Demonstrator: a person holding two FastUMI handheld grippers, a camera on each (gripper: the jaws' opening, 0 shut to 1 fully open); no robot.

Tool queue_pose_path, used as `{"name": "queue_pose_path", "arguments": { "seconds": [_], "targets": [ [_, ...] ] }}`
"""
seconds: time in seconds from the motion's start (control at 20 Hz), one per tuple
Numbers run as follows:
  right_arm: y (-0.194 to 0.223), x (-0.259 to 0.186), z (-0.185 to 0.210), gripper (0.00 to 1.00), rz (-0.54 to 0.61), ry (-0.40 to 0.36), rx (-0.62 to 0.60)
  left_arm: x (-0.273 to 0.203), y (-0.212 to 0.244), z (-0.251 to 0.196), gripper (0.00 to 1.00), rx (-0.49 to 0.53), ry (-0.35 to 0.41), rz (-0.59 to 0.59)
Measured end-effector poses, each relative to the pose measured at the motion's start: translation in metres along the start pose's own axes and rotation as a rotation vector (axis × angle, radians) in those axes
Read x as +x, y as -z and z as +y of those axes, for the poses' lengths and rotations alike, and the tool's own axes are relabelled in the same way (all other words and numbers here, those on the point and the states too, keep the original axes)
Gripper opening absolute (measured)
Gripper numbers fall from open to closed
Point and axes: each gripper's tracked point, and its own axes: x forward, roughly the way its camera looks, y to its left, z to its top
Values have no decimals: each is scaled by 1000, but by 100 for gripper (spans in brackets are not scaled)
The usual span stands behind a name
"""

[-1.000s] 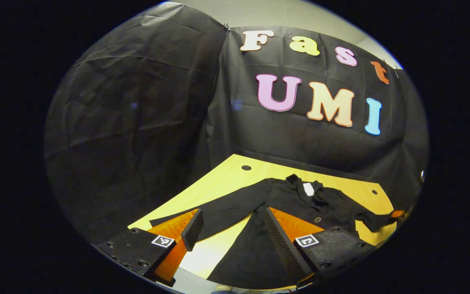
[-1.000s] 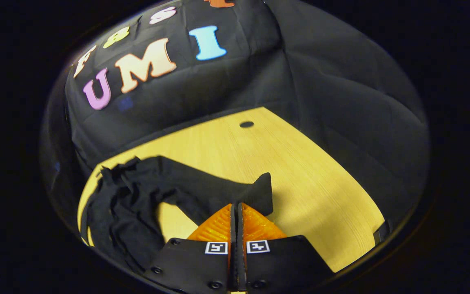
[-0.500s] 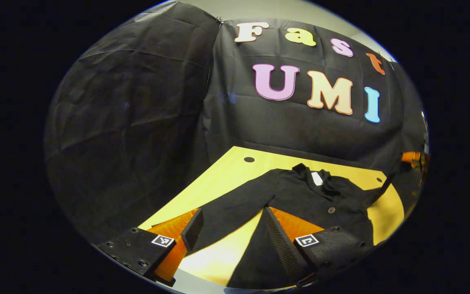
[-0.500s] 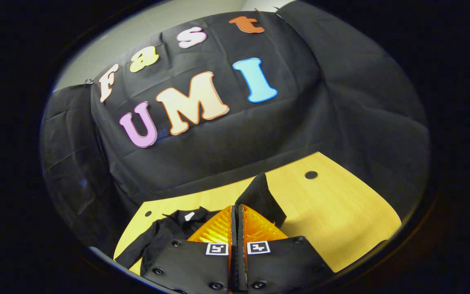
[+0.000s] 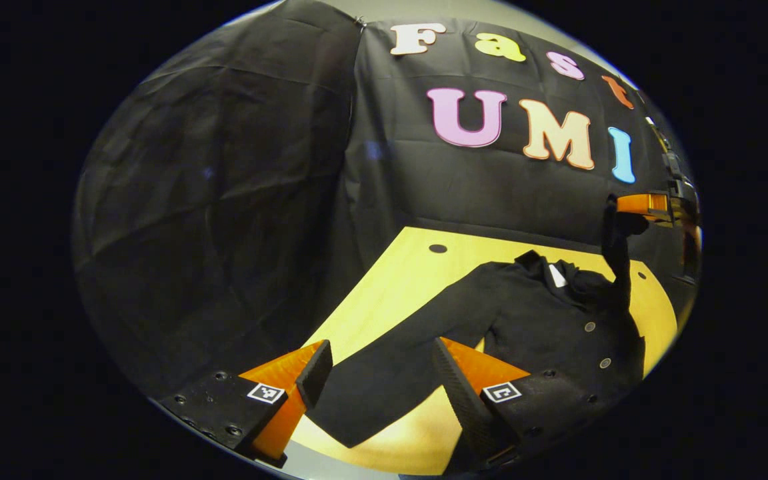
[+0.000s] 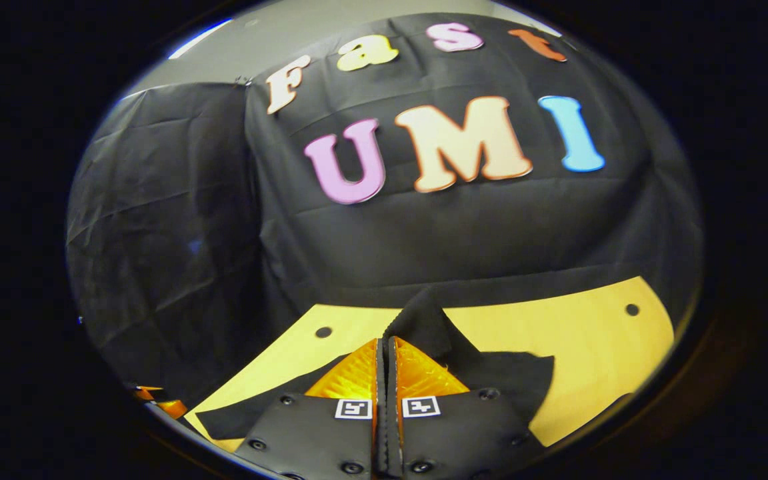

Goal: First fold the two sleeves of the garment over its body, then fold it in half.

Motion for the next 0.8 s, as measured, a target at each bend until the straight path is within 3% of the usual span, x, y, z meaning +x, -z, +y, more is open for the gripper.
{"name": "queue_pose_path", "arguments": {
  "seconds": [0.2, 0.4, 0.65, 0.75, 0.8],
  "targets": [
    [46, 53, 45, 2, 112, -55, -79, 5, 36, 23, 92, 8, -29, 79],
    [87, 102, 61, 2, 225, -78, -129, 5, 80, 32, 93, -23, -34, 215],
    [119, 125, 73, 3, 297, -76, -128, 10, 115, 47, 93, -22, -58, 307],
    [124, 129, 79, 15, 297, -96, -109, 16, 120, 46, 94, -21, -51, 326],
    [122, 129, 83, 28, 291, -99, -107, 17, 123, 47, 93, -17, -51, 337]
  ]
}}
